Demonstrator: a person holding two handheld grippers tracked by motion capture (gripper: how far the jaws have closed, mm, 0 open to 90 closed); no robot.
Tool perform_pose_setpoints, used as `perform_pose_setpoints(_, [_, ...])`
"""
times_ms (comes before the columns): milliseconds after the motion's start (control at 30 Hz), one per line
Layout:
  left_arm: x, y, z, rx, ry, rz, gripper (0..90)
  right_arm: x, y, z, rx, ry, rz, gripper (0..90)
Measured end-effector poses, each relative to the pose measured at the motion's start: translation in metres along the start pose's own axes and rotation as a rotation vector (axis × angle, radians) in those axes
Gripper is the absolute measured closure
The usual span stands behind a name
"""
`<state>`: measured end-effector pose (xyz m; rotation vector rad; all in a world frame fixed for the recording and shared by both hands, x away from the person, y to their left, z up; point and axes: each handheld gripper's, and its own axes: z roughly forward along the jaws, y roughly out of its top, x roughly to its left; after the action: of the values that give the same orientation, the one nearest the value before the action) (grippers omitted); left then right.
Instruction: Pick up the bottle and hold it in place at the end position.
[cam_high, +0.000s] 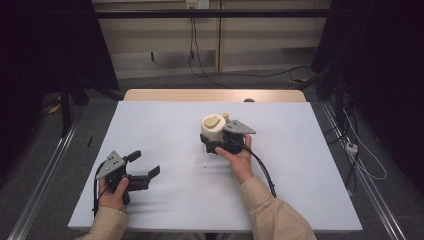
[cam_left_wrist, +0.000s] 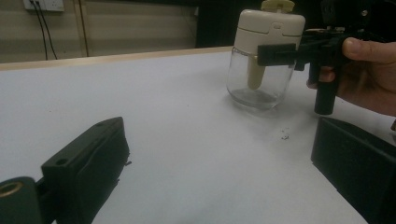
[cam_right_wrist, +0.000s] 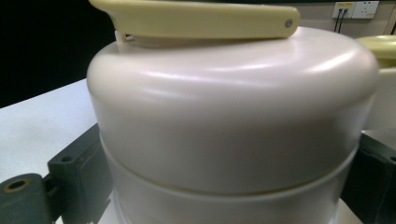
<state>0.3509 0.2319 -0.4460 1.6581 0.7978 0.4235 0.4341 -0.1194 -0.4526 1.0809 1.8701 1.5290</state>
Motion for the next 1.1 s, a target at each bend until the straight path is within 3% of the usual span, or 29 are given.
perform_pose_setpoints(1100, [0.0002,-0.0003,0.0004,0.004,-0.005,-0.001,3.3,0.0021,-0.0043,0.0059,0.017,0.008,-0.004,5.6])
